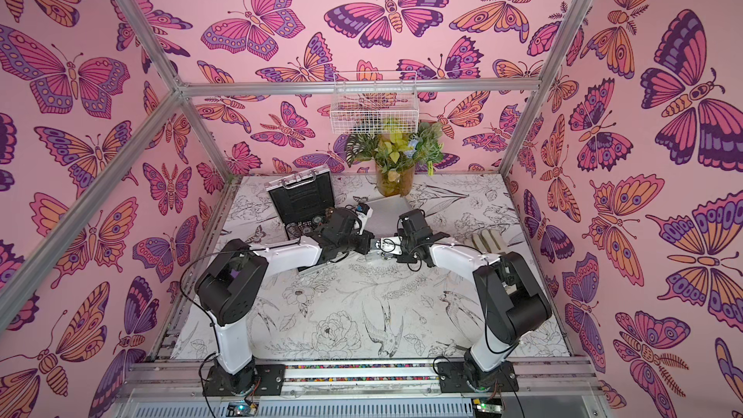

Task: Close the poker set cases
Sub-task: Fasten the fastener on the poker set case.

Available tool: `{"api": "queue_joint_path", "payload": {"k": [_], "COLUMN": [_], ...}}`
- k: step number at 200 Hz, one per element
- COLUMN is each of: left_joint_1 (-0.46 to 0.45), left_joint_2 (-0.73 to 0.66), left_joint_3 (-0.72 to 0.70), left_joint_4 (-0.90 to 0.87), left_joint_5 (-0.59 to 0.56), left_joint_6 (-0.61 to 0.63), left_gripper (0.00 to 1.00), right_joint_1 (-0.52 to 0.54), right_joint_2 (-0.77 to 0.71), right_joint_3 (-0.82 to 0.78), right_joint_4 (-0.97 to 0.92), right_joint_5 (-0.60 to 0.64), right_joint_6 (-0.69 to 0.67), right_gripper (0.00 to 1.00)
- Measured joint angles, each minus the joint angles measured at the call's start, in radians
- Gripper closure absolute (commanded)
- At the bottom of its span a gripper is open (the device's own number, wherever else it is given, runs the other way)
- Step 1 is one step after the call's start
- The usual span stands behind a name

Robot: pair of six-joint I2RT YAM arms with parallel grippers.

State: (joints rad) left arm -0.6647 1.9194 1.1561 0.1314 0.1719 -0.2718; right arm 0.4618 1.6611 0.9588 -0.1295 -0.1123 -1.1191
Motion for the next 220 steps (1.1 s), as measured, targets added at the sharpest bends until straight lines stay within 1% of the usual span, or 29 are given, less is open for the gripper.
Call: {"api": "queue_joint_path", "payload": {"k": [42, 79, 134, 147, 160, 171, 181, 189, 201, 211, 220], "left_joint_1": [0.001, 0.002, 0.001, 0.000, -0.002, -0.005, -0.006, -0.007, -0.009, -0.011, -0.014], "left_joint_2": [0.000, -0.001, -0.021, -0.027, -0.029, -0.033, -0.035, -0.038, -0.045, -0.058, -0.069], "left_joint_3": [0.000, -0.003, -0.019, -0.022, -0.023, -0.023, -0.023, -0.023, -0.026, -0.030, -0.035], "left_joint_4": [0.001, 0.004, -0.002, -0.008, -0.013, -0.020, -0.025, -0.028, -0.040, -0.057, -0.077], "left_joint_5": [0.000, -0.008, -0.013, -0.015, -0.014, -0.015, -0.015, -0.016, -0.017, -0.025, -0.030], "left_joint_6": [-0.012, -0.011, 0.006, 0.013, 0.020, 0.024, 0.026, 0.028, 0.029, 0.030, 0.032], "left_gripper": [1.00, 1.00, 1.00, 1.00, 1.00, 1.00, 1.00, 1.00, 1.00, 0.94, 0.86], "right_joint_1": [-0.024, -0.050, -0.062, -0.062, -0.063, -0.066, -0.066, -0.066, -0.066, -0.064, -0.060], "right_joint_2": [0.028, 0.060, 0.066, 0.047, 0.026, 0.004, -0.017, -0.034, -0.058, -0.075, -0.091], "right_joint_3": [0.061, 0.107, 0.110, 0.103, 0.098, 0.091, 0.083, 0.079, 0.074, 0.074, 0.075], "right_joint_4": [-0.080, -0.115, -0.074, -0.052, -0.003, 0.043, 0.084, 0.112, 0.151, 0.172, 0.179], "right_joint_5": [-0.065, -0.138, -0.180, -0.188, -0.184, -0.177, -0.171, -0.164, -0.152, -0.133, -0.110], "right_joint_6": [-0.042, -0.028, 0.094, 0.126, 0.167, 0.217, 0.252, 0.294, 0.365, 0.437, 0.500], "right_gripper": [1.00, 1.00, 1.00, 1.00, 0.91, 0.79, 0.72, 0.64, 0.58, 0.55, 0.54]}}
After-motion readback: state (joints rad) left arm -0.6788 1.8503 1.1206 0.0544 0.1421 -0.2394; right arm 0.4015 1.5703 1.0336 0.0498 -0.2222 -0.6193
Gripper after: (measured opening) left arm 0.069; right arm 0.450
